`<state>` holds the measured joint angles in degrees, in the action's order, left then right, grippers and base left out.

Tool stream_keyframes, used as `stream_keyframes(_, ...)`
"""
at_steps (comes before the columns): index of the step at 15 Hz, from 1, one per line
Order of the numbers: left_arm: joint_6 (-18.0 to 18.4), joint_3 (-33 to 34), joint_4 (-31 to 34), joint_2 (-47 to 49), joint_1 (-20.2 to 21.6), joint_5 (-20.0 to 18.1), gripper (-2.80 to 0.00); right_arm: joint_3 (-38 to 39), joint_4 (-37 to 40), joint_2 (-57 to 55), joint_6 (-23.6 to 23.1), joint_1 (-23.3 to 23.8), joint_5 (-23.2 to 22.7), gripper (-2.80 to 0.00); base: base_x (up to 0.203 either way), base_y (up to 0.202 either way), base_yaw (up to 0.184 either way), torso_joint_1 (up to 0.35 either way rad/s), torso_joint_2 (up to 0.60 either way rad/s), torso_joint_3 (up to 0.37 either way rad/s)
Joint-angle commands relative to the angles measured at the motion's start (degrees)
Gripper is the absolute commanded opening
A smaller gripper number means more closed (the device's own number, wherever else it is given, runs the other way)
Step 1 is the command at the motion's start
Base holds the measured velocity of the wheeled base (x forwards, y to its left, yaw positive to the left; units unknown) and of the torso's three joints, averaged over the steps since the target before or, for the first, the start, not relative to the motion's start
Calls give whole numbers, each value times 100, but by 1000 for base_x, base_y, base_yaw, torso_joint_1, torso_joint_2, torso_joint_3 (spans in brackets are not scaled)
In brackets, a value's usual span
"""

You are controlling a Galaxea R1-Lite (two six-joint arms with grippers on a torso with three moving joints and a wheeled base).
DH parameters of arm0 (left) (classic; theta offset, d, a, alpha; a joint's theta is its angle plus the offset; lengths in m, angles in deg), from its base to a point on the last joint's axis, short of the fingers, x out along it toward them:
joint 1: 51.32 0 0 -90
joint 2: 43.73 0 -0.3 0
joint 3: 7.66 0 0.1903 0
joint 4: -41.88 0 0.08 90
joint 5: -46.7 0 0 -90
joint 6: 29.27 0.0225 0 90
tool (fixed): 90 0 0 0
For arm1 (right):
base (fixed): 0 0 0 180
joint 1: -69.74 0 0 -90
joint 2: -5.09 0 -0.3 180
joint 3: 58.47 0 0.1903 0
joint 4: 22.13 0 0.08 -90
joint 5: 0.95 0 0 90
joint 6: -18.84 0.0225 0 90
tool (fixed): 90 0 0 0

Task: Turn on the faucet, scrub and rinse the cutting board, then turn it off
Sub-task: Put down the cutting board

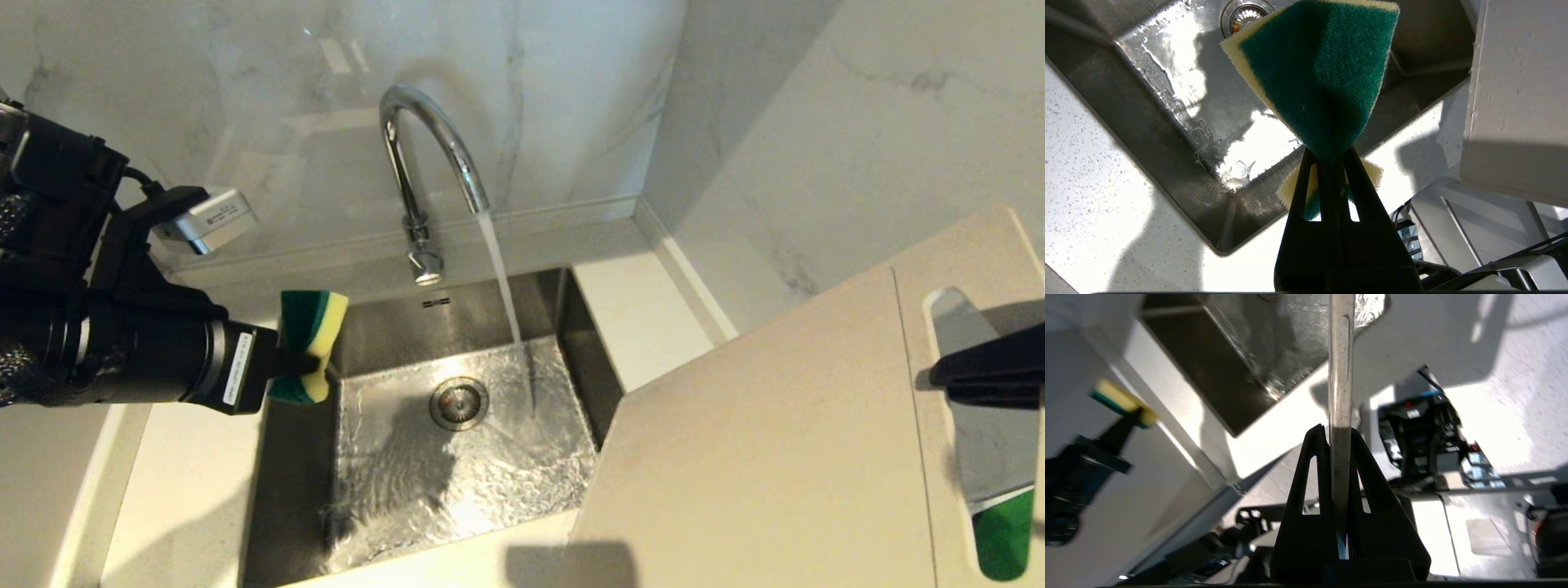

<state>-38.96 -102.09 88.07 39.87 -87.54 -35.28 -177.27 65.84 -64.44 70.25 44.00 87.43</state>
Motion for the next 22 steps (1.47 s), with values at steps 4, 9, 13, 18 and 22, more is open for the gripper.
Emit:
stream_keyframes(4, -10, 13, 16, 7, 1, 7, -280, 958, -35, 471, -240, -2, -5, -280, 0, 0, 0, 0, 0, 0)
stream_keyframes(9, 2, 4, 12, 16, 1, 7, -280, 1452, -46, 527, -965, -2, 28, -280, 0, 0, 0, 0, 0, 0)
stream_keyframes(13, 2, 13, 21, 7, 1, 13, -280, 1750, -55, 476, -1277, -2, 177, -280, 0, 0, 0, 0, 0, 0)
stream_keyframes(18, 11, 13, 21, 33, 1, 16, -280, 2817, -189, 739, -2115, -2, 589, -280, 0, 0, 0, 0, 0, 0)
stream_keyframes(22, 2, -4, 21, 51, 1, 16, -280, 4052, -1116, 940, -2627, -2, 1034, -280, 0, 0, 0, 0, 0, 0)
